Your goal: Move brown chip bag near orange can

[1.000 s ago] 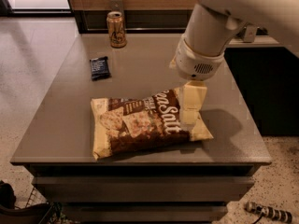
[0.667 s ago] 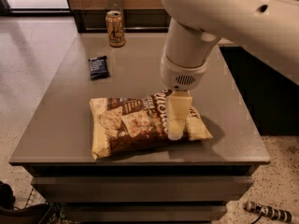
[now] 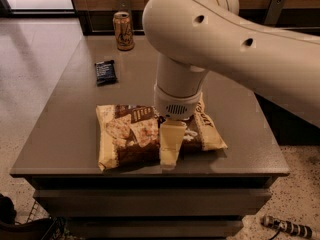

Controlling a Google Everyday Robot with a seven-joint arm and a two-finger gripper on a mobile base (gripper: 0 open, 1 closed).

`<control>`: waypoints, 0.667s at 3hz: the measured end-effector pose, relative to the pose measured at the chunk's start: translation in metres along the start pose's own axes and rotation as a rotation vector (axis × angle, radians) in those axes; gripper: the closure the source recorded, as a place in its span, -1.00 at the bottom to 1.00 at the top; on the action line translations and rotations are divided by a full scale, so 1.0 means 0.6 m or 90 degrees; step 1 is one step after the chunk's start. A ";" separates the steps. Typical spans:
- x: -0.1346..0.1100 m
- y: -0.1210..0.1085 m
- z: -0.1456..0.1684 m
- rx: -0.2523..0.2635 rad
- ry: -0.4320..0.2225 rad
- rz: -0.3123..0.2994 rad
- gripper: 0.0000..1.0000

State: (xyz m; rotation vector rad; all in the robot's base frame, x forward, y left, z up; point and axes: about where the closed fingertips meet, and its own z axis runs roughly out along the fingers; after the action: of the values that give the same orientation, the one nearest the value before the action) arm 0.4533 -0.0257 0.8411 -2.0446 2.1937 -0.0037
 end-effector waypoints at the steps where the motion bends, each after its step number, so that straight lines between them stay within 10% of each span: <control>1: -0.027 0.015 0.030 -0.029 -0.041 -0.002 -0.51; 2: -0.025 0.014 0.026 -0.024 -0.037 -0.002 -0.08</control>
Offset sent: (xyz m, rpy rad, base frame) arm -0.0046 0.0139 -0.0145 0.0497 0.0319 0.0096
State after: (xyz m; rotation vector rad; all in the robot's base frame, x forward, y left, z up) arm 0.4475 -0.0090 0.8266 -2.0408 2.1724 0.0952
